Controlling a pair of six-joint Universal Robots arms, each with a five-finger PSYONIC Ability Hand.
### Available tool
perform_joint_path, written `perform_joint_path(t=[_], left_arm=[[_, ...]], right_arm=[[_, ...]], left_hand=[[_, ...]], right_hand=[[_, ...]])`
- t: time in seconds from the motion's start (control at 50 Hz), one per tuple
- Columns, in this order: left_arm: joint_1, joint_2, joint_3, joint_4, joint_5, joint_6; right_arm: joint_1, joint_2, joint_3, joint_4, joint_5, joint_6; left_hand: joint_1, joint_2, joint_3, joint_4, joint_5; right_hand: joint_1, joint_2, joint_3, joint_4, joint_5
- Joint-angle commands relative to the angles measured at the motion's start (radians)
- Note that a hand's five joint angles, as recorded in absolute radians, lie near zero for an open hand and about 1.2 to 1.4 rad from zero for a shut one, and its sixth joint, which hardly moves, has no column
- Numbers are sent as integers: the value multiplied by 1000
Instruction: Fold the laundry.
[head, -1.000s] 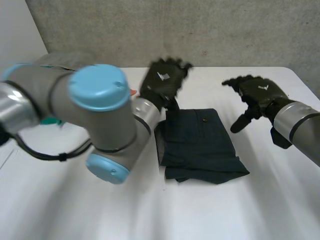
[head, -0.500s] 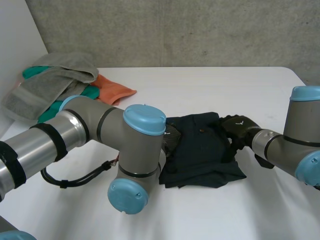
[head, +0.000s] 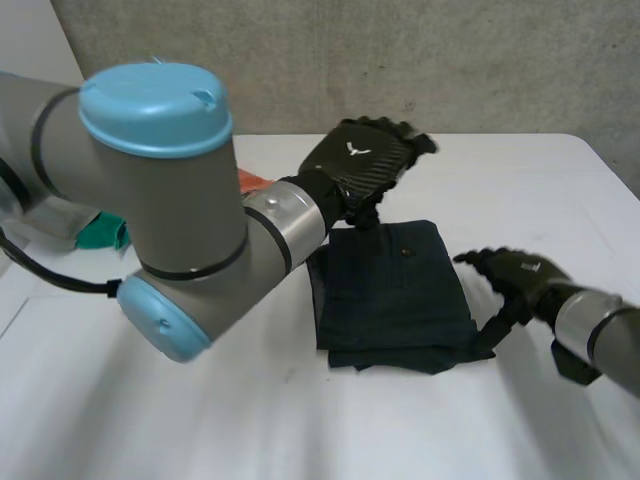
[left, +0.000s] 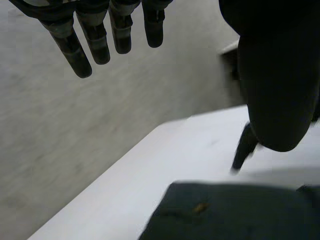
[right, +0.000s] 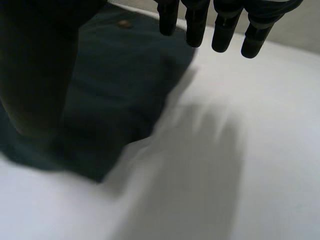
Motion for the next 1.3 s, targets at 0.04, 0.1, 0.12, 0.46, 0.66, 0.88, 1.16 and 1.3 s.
perform_joint_path(t=[0.04, 0.1, 0.12, 0.46, 0.66, 0.88, 1.16, 1.3], left_arm=[[24, 1, -1, -6, 174, -100], [21, 1, -4, -6, 174, -102], [21, 1, -13, -6, 174, -101], [23, 2, -29, 1, 164, -100], [23, 56, -19, 7, 136, -105], [9, 77, 0, 7, 133, -110], [-14, 71, 2, 10, 131, -116], [-16, 70, 2, 20, 127, -116]], right_arm=[[8, 40, 64, -187, -77, 89], [20, 117, 32, -221, -76, 101], [29, 132, 21, -229, -74, 99], [69, 250, -196, -304, 30, 104], [-81, 440, -570, -295, 191, 93], [-205, 816, -1204, -180, 300, 102], [-307, 1019, -1577, -36, 273, 96], [-299, 1005, -1516, -31, 276, 70]], left_hand=[[9, -11, -10, -4, -23], [12, -8, -7, -1, -21], [9, -11, -10, -4, -23], [9, -11, -10, -4, -23], [3, -17, -16, -10, -29], [3, -17, -16, -10, -29], [3, -17, -16, -10, -29], [0, -19, -19, -13, -32]], right_hand=[[-9, -19, -33, -33, -42], [-9, -19, -33, -33, -42], [-9, -19, -33, -33, -42], [1212, 1203, 1189, 1189, 1179], [1212, 1203, 1189, 1189, 1179], [1212, 1203, 1189, 1189, 1179], [1016, 1006, 992, 993, 983], [-9, -19, -33, -33, -42]])
